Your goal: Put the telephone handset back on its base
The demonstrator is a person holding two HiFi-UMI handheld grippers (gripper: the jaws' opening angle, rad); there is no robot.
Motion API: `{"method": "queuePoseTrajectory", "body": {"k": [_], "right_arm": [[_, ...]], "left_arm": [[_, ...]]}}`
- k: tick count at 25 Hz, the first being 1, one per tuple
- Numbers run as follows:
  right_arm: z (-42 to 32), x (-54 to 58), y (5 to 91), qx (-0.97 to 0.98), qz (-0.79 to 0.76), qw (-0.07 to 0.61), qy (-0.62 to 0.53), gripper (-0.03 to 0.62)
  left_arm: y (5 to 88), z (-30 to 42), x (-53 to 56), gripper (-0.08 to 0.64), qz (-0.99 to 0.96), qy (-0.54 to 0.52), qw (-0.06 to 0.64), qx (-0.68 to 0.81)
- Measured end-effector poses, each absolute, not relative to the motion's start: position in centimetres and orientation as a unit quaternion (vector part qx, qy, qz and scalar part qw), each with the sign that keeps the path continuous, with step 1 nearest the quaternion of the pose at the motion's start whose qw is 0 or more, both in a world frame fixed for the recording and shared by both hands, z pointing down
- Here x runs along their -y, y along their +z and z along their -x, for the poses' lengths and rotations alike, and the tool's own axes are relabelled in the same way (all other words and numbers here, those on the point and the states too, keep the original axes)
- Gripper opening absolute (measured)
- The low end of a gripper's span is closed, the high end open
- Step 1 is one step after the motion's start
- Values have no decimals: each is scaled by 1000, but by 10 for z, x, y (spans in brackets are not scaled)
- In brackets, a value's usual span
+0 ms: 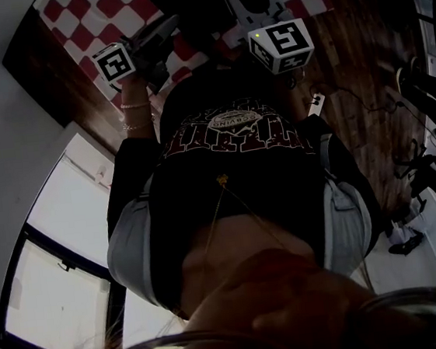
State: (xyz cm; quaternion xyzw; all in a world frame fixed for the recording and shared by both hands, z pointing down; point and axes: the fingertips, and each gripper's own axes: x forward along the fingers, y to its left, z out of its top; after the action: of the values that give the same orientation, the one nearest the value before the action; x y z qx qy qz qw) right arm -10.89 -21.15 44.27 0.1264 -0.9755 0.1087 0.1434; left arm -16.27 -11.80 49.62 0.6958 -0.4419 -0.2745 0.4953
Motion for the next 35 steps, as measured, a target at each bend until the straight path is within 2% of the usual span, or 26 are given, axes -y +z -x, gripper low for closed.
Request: {"method": "queuePoseTrajectory", "body": {"k": [23, 35], "right_arm": [[105, 213, 465, 969, -131, 166, 126, 20], [98, 219, 465, 968, -141, 168, 126, 20]], "left_arm": [[551, 165, 123, 75, -664, -260, 532, 457], [575, 166, 128, 75, -669, -213, 533, 471]]}}
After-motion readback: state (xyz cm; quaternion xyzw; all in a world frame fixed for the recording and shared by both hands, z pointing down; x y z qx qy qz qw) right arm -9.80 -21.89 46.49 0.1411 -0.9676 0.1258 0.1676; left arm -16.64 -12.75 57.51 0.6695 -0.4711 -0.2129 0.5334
